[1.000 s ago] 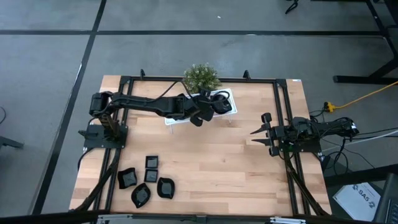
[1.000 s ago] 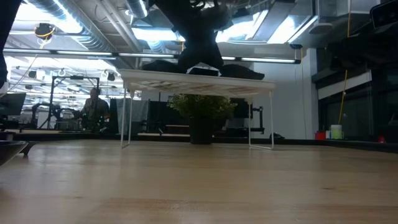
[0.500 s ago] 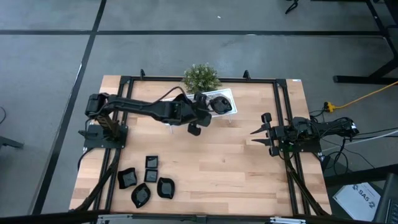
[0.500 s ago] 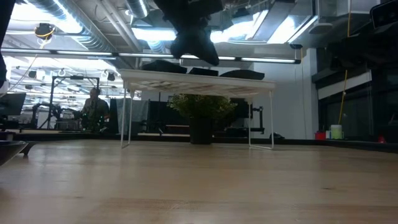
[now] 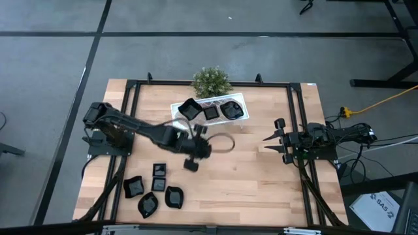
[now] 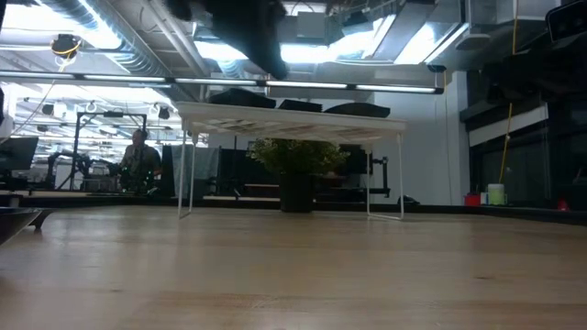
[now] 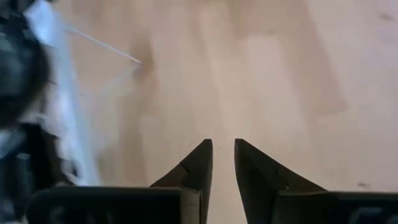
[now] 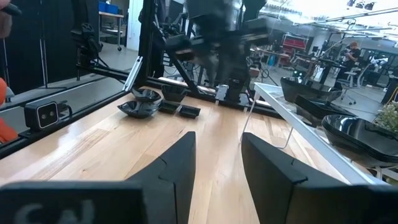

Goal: Pick & Place Mini shaped plates
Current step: Stack the distorted square plate on top of the distorted square plate on the shelf

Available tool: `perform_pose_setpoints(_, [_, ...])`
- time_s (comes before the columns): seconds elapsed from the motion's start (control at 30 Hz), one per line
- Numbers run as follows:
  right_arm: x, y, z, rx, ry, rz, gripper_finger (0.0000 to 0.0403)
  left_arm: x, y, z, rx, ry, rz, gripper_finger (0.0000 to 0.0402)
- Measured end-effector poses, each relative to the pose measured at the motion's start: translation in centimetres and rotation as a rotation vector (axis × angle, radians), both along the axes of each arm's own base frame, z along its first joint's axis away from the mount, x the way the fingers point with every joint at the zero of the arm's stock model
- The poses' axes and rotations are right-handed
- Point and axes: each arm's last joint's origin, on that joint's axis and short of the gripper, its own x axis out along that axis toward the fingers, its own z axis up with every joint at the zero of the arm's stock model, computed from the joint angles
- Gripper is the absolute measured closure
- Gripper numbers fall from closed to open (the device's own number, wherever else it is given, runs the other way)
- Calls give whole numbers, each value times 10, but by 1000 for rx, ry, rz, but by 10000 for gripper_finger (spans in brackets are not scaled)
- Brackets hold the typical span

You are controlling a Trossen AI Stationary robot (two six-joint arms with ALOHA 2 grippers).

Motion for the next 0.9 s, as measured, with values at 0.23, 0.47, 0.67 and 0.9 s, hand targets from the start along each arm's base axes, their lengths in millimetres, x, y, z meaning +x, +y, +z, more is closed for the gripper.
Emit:
perform_pose_setpoints(0.23, [0, 0, 0, 0, 0, 0, 273, -23, -42, -6, -89, 61, 81, 339])
perform_pose_setpoints(0.47, [0, 0, 0, 0, 1, 0, 273, -48, -77, -12, -286, 150, 200, 342])
perform_pose_setpoints(0.67, [0, 0, 0, 0, 0, 0, 273, -63, -102, -14, -442, 218, 256, 339])
perform_pose_setpoints(0.9, [0, 0, 0, 0, 0, 0, 273, -75, -119, -14, -569, 251, 379, 343])
